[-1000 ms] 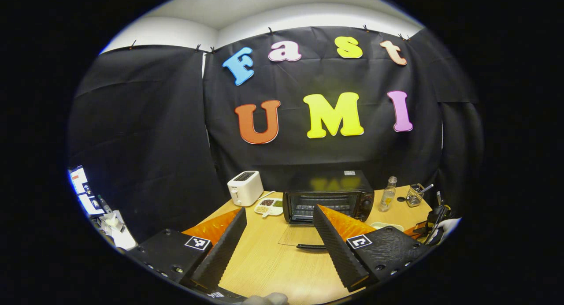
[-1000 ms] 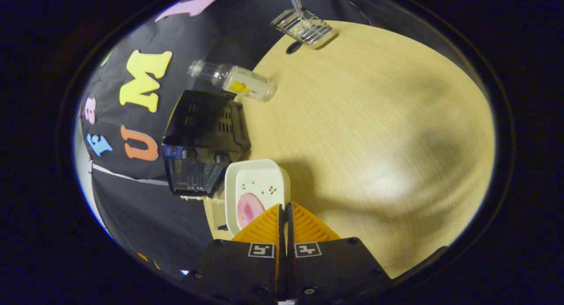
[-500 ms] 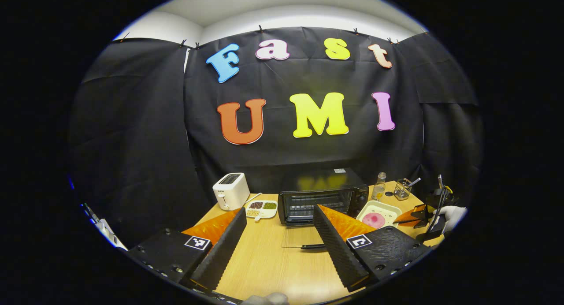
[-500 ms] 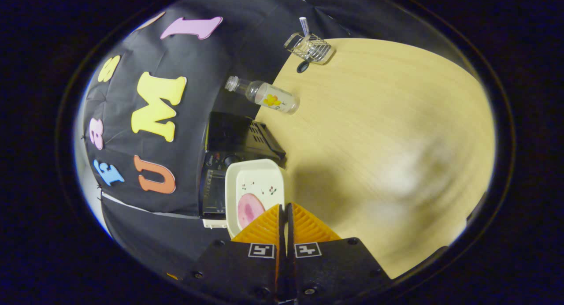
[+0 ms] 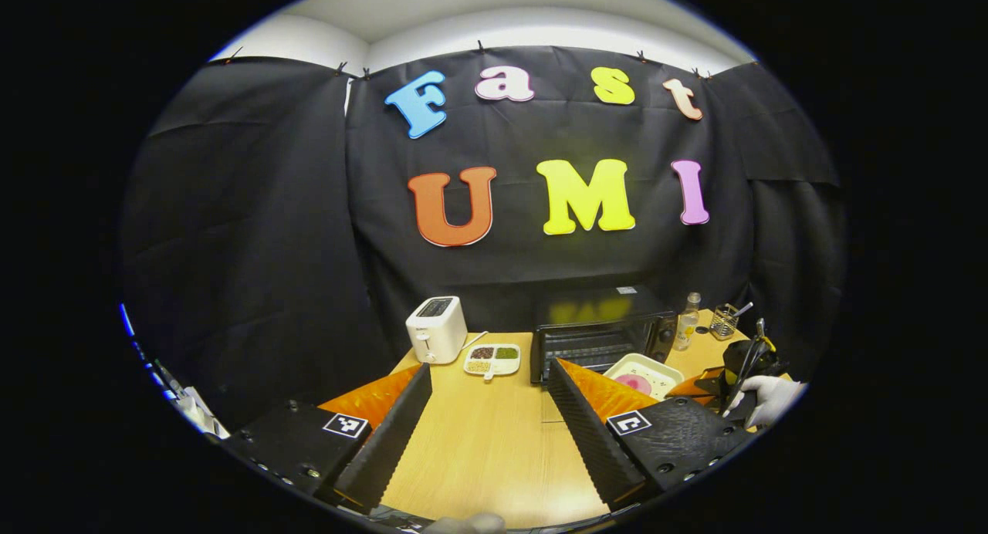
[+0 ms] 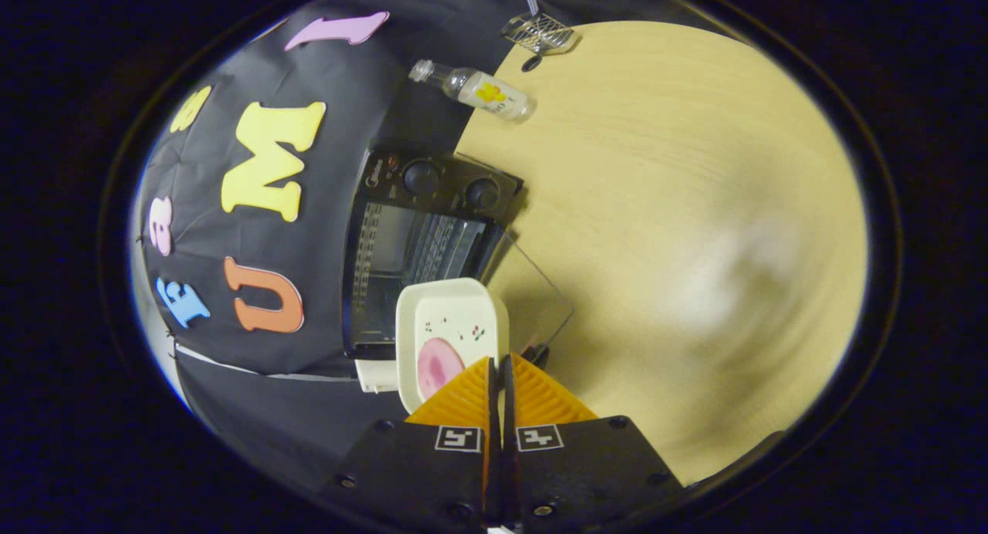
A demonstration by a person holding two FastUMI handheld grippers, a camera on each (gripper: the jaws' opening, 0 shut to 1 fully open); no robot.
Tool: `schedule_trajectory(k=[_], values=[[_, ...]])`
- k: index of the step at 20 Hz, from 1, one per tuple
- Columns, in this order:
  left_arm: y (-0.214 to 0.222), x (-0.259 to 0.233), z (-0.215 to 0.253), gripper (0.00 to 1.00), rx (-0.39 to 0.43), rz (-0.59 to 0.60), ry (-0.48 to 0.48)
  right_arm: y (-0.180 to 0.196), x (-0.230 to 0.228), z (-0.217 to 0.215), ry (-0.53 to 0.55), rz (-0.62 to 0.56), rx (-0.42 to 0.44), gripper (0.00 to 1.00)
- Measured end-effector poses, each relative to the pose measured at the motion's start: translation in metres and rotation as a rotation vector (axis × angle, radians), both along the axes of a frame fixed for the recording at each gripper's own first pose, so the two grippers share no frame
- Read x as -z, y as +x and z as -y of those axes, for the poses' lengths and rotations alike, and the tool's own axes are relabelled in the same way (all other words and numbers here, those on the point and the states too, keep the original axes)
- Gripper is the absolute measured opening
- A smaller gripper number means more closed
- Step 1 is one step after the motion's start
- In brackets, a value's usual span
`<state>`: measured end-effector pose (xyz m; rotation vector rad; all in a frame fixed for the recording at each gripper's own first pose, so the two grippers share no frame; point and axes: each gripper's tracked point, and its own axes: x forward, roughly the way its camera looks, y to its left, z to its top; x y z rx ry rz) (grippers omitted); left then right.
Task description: Open the electric oven with the left hand, put the food in, and close the electric oven.
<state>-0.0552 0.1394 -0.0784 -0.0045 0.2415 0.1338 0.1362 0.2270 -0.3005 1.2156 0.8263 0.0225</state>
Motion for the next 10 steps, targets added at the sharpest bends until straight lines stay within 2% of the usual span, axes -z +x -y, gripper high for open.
schedule_trajectory(k=[5,10], values=[[-0.008,-0.004,-0.013,0.97,-0.068,-0.005,0.003,0.031,0.004,-0.042,0.013,0.004,-0.037,0.04],[-0.011,-0.002,-0.017,0.97,-0.143,-0.021,0.016,0.086,0.011,-0.045,0.000,0.015,-0.010,0.04]])
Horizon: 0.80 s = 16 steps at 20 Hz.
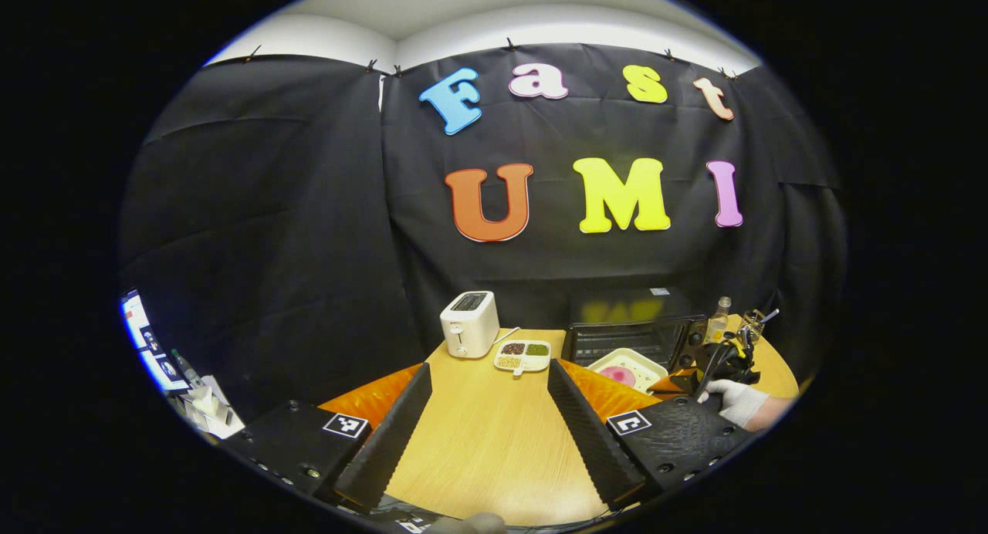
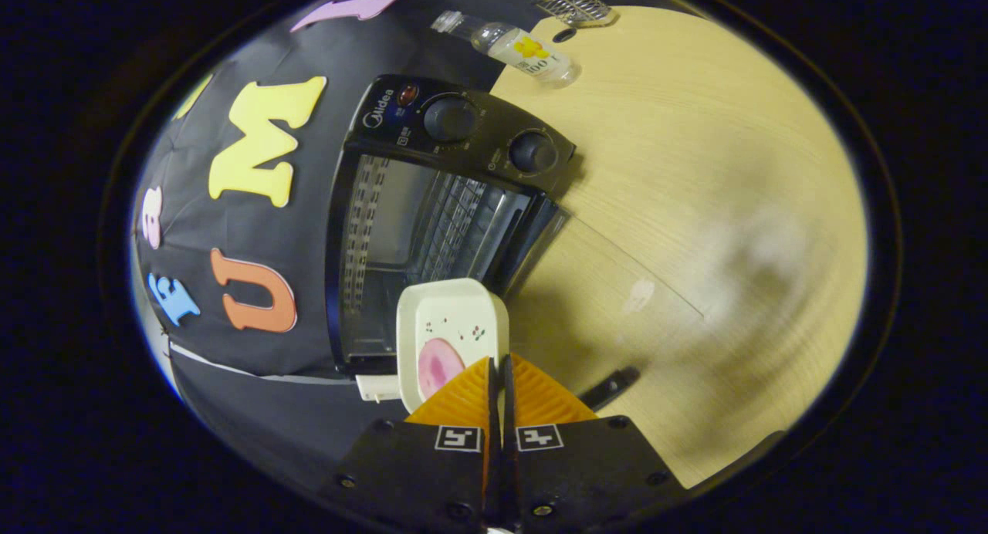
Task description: Open the electric oven with the left hand, put the food in, and close the electric oven.
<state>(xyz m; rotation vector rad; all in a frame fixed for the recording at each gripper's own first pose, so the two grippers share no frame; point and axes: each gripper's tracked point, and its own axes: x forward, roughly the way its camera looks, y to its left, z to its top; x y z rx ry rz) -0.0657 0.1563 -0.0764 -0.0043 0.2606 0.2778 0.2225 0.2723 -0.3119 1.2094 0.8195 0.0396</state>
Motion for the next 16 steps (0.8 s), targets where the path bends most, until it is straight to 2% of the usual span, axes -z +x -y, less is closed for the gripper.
schedule_trajectory(k=[6,11,15,16], values=[[0.001,0.014,0.002,0.97,-0.102,-0.048,-0.017,0.083,-0.002,0.011,-0.006,0.087,0.064,0.04],[0.008,0.021,0.010,0.97,-0.146,-0.076,-0.028,0.121,-0.007,0.011,0.000,0.170,0.072,0.05],[0.014,0.022,0.015,0.97,-0.149,-0.074,-0.031,0.126,-0.013,0.012,0.033,0.213,0.059,0.15],[0.014,0.021,0.015,0.97,-0.148,-0.073,-0.030,0.123,-0.017,0.015,0.027,0.220,0.057,0.24]])
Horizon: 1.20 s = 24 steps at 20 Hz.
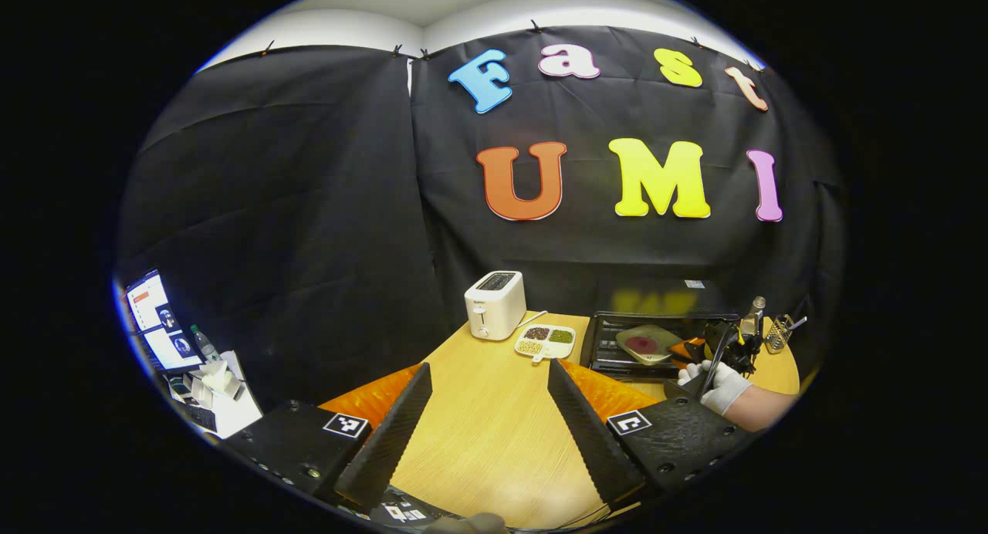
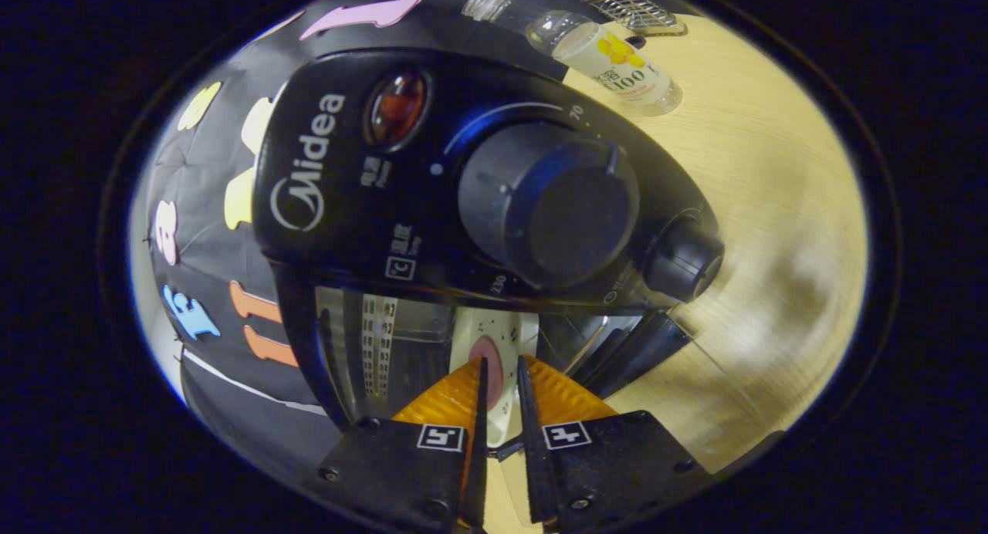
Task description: Open the electric oven with the left hand, put the food in, and close the electric oven.
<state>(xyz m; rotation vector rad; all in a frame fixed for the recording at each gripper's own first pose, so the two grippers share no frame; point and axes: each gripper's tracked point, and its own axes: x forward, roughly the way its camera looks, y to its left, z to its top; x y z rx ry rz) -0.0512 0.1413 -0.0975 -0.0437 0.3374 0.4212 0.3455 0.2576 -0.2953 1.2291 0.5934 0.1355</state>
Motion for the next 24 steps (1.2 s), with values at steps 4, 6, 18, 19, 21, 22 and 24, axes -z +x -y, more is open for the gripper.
schedule_trajectory(k=[4,6,18,19,21,22,24], values=[[0.001,-0.001,0.001,0.97,0.016,0.012,-0.005,-0.009,-0.020,0.010,-0.041,0.046,-0.013,0.34],[0.000,0.001,0.001,0.97,0.033,0.020,0.000,-0.020,-0.027,0.016,-0.066,0.053,-0.029,0.43],[0.005,0.019,0.030,0.96,0.234,0.076,-0.026,-0.147,-0.108,0.093,-0.582,0.297,-0.133,0.92],[0.007,0.023,0.037,0.96,0.261,0.076,-0.029,-0.161,-0.113,0.103,-0.627,0.309,-0.130,0.94],[0.012,0.029,0.054,0.96,0.310,0.077,-0.034,-0.186,-0.123,0.131,-0.729,0.335,-0.118,0.97],[0.015,0.032,0.063,0.97,0.329,0.071,-0.035,-0.197,-0.127,0.146,-0.782,0.351,-0.119,0.98],[0.021,0.034,0.084,0.97,0.356,0.075,-0.035,-0.217,-0.136,0.170,-0.873,0.390,-0.126,1.00]])
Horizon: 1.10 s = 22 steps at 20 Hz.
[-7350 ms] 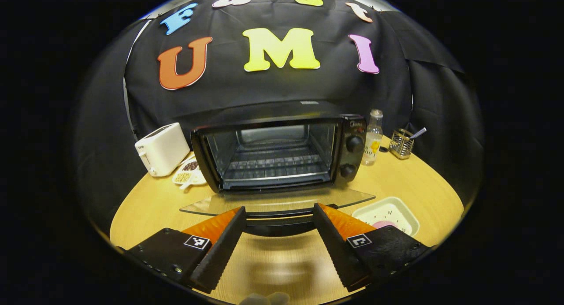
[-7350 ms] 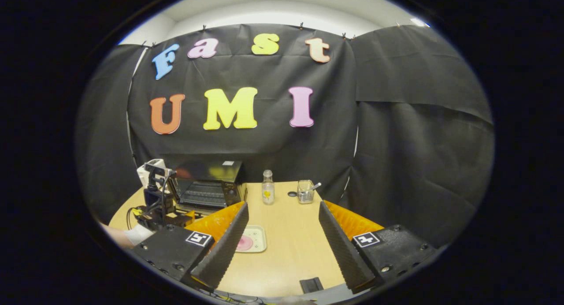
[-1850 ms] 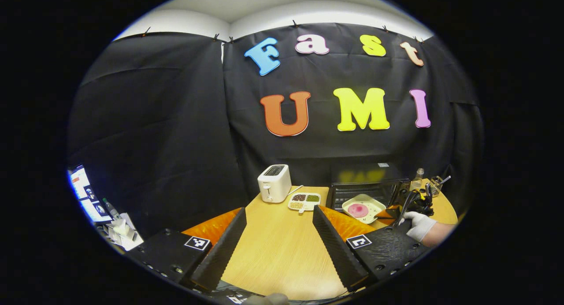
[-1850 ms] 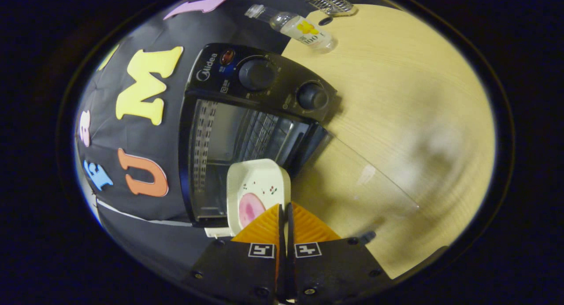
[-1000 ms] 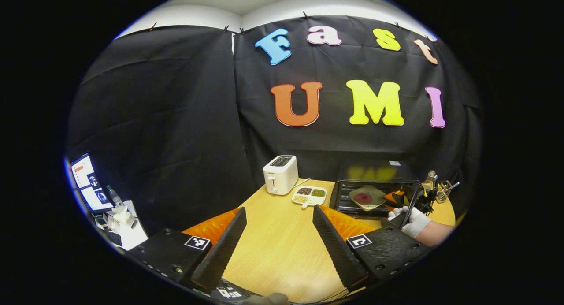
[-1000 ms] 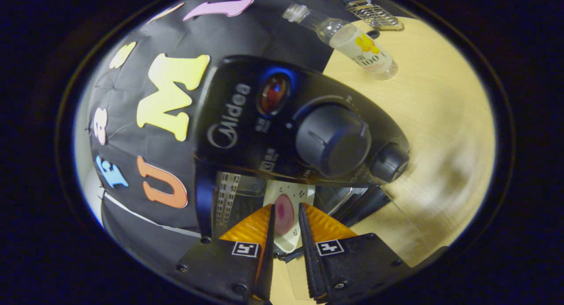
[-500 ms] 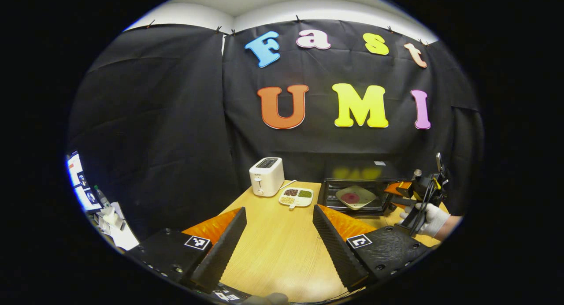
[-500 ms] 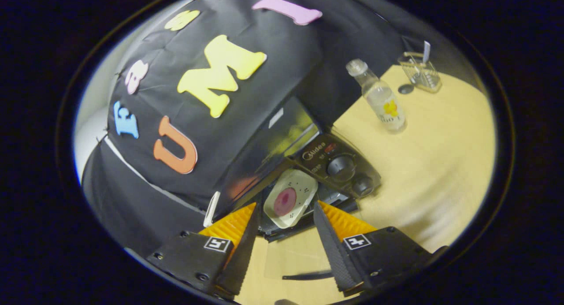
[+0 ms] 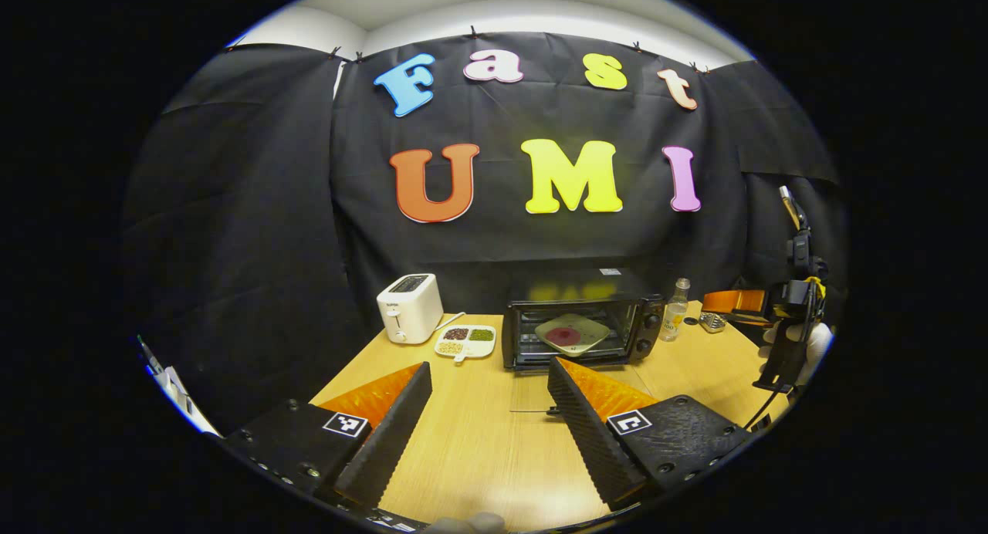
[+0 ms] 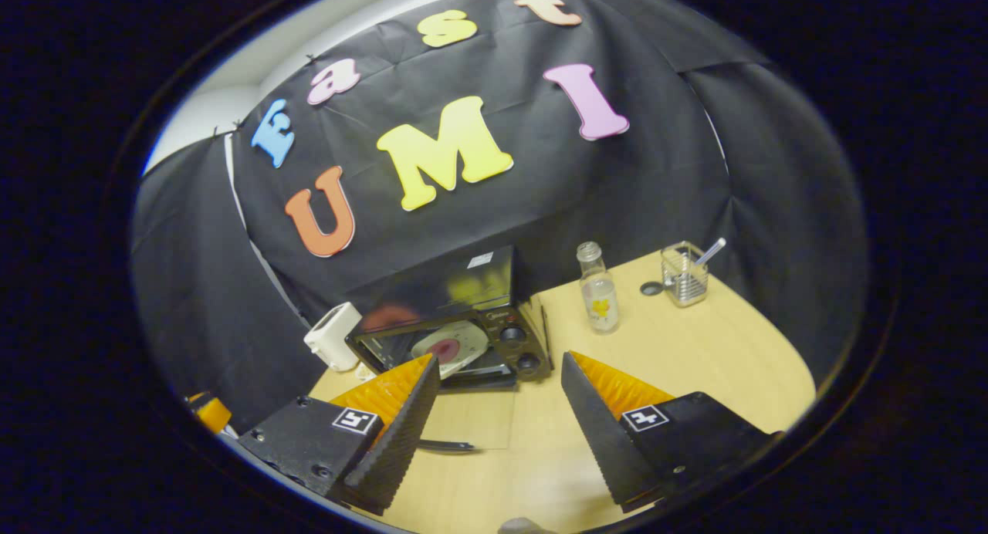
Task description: Open the electric oven with the left hand, put the food in, and close the electric oven.
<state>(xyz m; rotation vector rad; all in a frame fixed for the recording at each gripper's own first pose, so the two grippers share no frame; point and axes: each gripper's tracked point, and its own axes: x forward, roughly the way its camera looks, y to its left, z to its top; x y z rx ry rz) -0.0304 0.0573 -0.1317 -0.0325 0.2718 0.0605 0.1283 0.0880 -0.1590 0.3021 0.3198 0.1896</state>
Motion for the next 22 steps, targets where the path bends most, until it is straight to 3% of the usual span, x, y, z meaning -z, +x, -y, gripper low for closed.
schedule_trajectory(k=[3,4,6,12,15,16,17,20,22], values=[[0.010,0.008,0.035,0.97,0.015,-0.005,0.006,-0.026,-0.013,0.040,-0.123,0.063,-0.017,1.00],[0.012,0.009,0.046,0.97,0.012,-0.009,0.000,-0.034,-0.016,0.053,-0.157,0.083,-0.031,0.96],[0.013,0.020,0.068,0.97,-0.006,-0.040,-0.001,-0.049,-0.018,0.079,-0.219,0.098,-0.051,1.00],[0.007,0.057,0.110,0.97,-0.024,-0.125,0.037,-0.075,-0.022,0.140,-0.294,0.112,-0.073,1.00],[0.014,0.088,0.126,0.97,0.015,-0.169,0.037,-0.079,-0.021,0.154,-0.300,0.095,-0.044,1.00],[0.018,0.101,0.128,0.96,0.034,-0.186,0.031,-0.082,-0.024,0.159,-0.316,0.101,-0.025,0.96],[0.023,0.115,0.129,0.97,0.048,-0.209,0.031,-0.083,-0.024,0.161,-0.343,0.098,-0.007,1.00],[0.037,0.149,0.136,0.97,0.093,-0.250,0.019,-0.091,-0.029,0.151,-0.368,0.087,0.023,0.96],[0.046,0.174,0.139,0.97,0.121,-0.284,-0.008,-0.093,-0.026,0.153,-0.411,0.057,0.054,1.00]])
